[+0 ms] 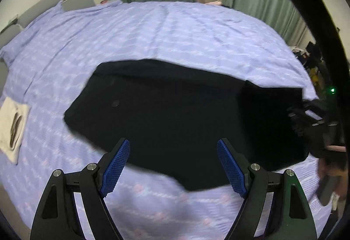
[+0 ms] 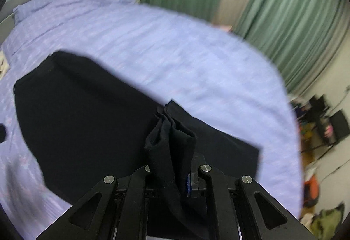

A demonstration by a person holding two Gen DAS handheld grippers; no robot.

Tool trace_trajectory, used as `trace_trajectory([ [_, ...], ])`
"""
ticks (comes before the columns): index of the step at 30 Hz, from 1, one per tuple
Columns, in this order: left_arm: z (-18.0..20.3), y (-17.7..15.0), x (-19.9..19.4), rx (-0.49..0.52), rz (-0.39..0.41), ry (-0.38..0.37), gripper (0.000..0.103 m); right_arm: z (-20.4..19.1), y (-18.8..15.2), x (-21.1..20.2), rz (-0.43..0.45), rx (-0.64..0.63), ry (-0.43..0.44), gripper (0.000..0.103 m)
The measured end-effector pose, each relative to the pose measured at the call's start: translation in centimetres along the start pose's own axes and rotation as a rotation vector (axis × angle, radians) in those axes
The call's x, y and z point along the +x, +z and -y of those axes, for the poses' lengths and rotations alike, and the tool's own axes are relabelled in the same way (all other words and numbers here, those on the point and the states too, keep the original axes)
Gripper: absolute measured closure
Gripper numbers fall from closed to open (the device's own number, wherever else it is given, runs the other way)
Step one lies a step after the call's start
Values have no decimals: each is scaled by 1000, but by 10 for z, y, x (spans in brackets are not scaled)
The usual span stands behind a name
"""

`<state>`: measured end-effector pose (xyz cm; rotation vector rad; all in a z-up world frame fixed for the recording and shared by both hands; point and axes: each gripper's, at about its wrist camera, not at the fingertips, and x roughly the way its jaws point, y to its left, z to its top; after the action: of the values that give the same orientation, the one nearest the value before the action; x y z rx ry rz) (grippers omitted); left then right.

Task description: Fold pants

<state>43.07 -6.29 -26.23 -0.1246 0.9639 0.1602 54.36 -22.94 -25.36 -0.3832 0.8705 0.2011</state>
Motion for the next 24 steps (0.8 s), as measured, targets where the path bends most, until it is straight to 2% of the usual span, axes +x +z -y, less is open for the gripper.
trace_trajectory([
  [5,-16,-19,-4,-16,-17,37,21,-41,-23,38,-108,24,75,92],
  [10,-28,-18,1,-17,-29,45,21,-58,-35,55,-166,54,138,88],
  [11,-28,-17,3,-15,-28,44,21,-58,-37,56,-176,60,159,85],
  [13,-24,-14,8,-7,-27,35,21,-59,-34,54,-188,75,216,63],
  [14,-23,-11,10,-5,-24,27,21,-60,-34,48,-176,88,242,61],
  [16,-21,-2,20,5,-17,9,20,-58,-35,20,-92,118,283,54],
  [17,-18,2,24,13,-6,-15,19,-55,-37,7,-49,146,282,50],
  [18,-14,5,27,21,-2,-36,19,-48,-41,-9,11,202,250,43],
  [19,-9,9,31,32,1,-61,19,-42,-46,-18,43,248,197,40],
  [21,3,15,43,58,10,-114,19,-27,-58,-27,80,369,58,40],
  [24,26,20,62,100,6,-205,20,-7,-74,-22,121,486,23,40],
])
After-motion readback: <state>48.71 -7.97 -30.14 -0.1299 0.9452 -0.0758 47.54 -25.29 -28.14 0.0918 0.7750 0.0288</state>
